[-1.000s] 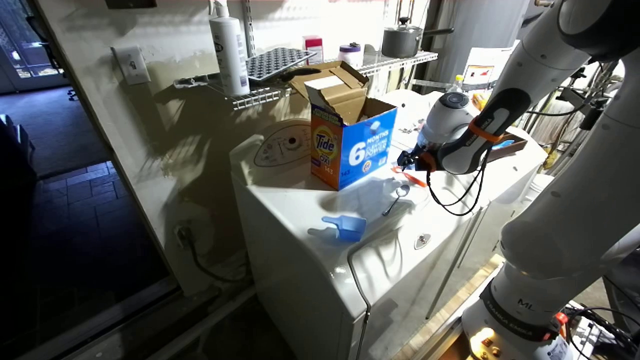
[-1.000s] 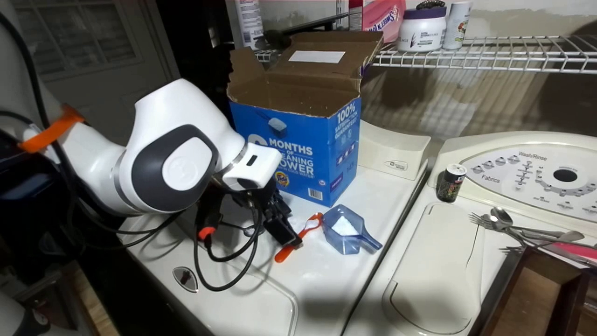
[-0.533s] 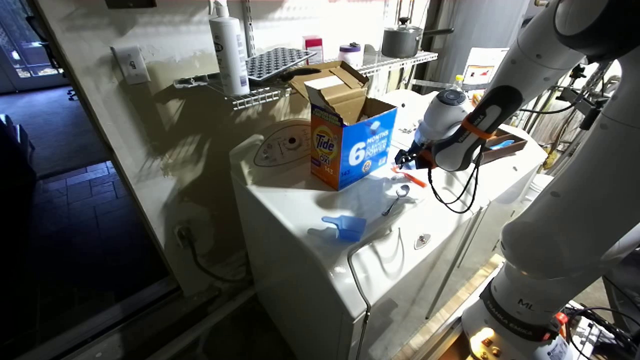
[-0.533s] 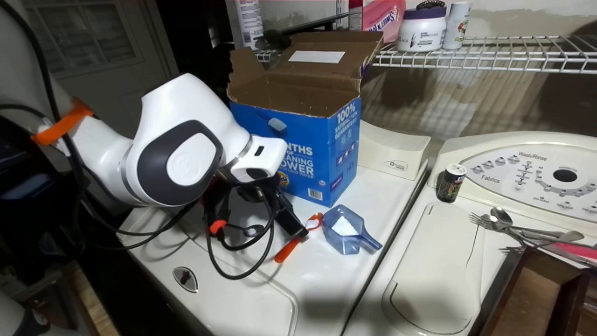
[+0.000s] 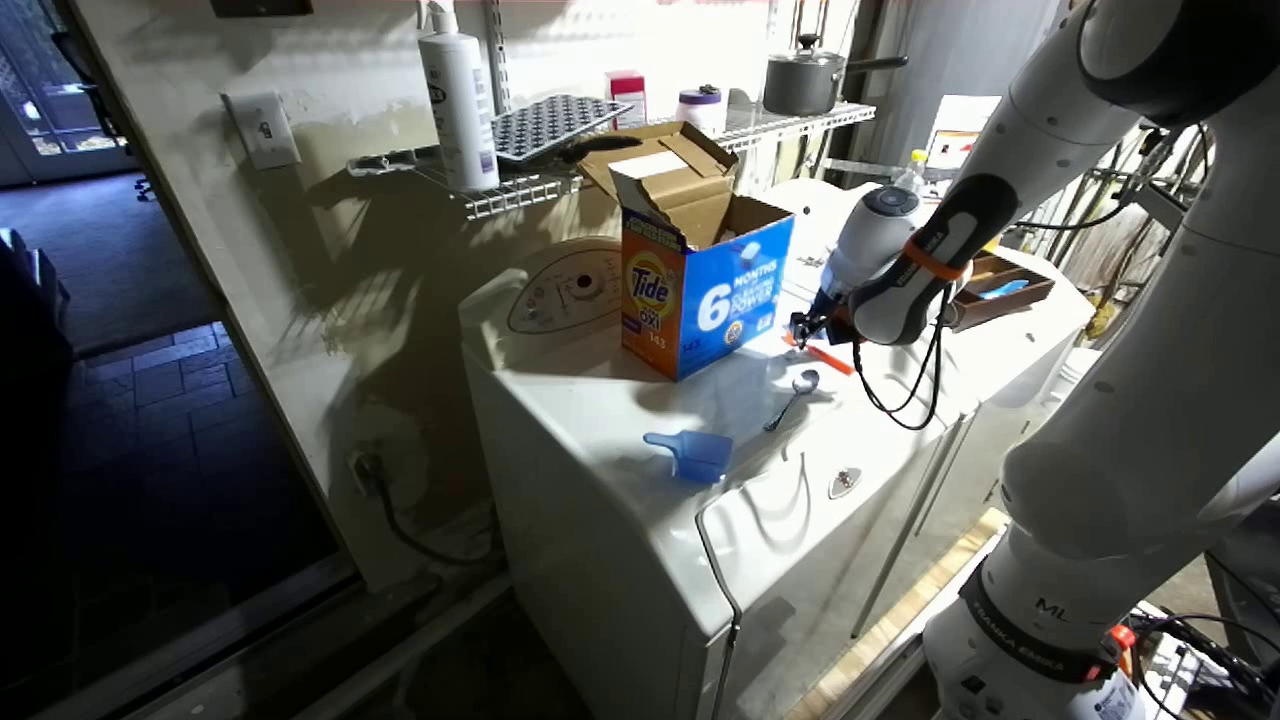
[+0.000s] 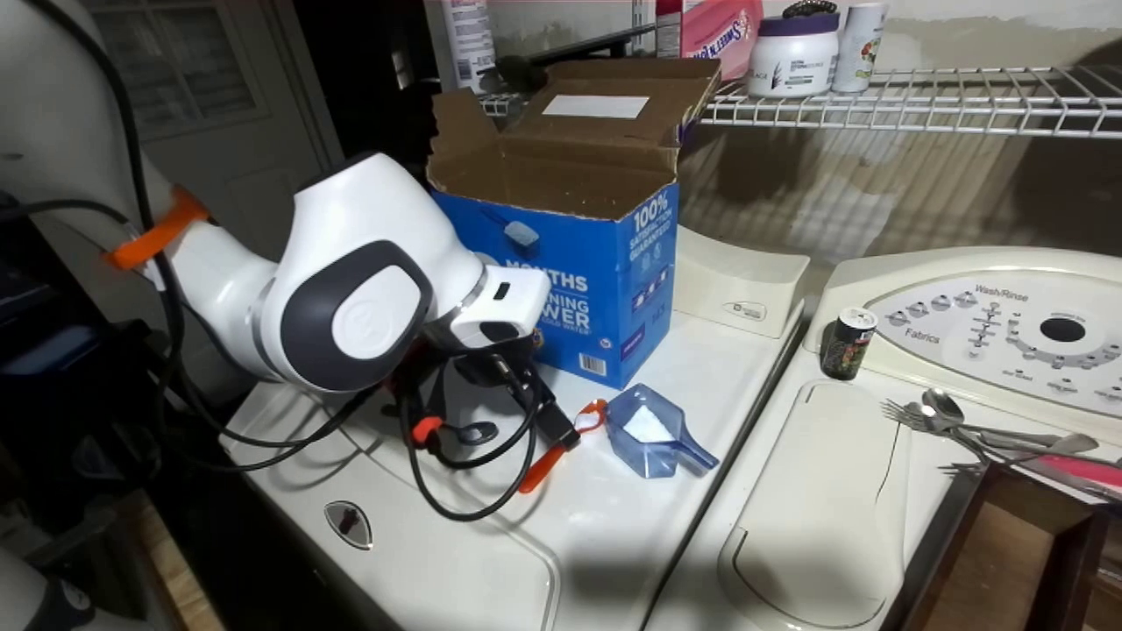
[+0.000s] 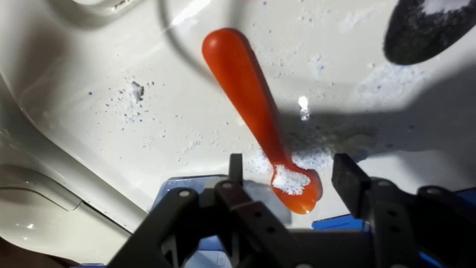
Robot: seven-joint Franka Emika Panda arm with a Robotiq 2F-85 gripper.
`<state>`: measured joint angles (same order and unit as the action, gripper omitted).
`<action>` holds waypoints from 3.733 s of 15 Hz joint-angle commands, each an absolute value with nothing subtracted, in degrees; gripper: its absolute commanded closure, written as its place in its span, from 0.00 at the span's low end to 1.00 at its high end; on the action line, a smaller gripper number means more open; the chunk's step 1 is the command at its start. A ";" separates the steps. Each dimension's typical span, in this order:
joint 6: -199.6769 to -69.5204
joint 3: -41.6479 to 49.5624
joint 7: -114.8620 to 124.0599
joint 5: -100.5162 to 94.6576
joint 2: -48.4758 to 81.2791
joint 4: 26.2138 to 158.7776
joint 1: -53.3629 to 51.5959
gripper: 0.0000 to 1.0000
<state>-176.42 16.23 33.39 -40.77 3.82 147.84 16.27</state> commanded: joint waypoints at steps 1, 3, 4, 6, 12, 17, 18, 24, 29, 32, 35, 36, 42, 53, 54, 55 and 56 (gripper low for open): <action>-175.41 15.32 30.57 -38.38 5.77 145.54 16.56 0.11; -175.32 15.23 30.02 -38.28 6.37 144.93 16.77 0.05; -175.50 15.06 29.49 -37.98 6.79 144.81 16.93 0.06; -175.73 14.66 28.28 -37.07 7.42 144.76 17.18 0.25; -175.38 13.79 25.26 -34.61 8.20 144.64 18.12 0.16; -175.21 13.56 23.80 -33.77 8.50 144.18 18.62 0.42; -175.18 13.56 23.74 -33.78 8.68 143.96 18.63 0.43; -175.03 12.96 22.99 -32.95 9.77 143.14 18.87 0.85; -174.79 11.73 21.67 -31.37 10.03 142.78 19.43 0.96; -173.30 10.74 20.44 -30.45 9.20 142.76 19.93 0.96; -170.37 10.81 19.75 -31.35 7.63 142.31 19.30 0.96; -168.92 10.63 19.33 -31.41 6.84 142.30 19.14 0.96; -162.44 10.84 19.61 -33.37 1.67 141.80 17.82 0.96; -149.41 10.56 22.13 -37.86 -6.94 139.22 15.34 0.96; -148.57 10.41 22.41 -38.79 -7.35 138.64 15.48 0.96; -147.52 10.15 23.02 -39.71 -7.99 138.04 15.57 0.96; -146.85 10.05 22.96 -40.11 -8.42 137.63 15.55 0.96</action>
<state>-150.35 11.17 21.10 -37.26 -6.35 139.01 15.07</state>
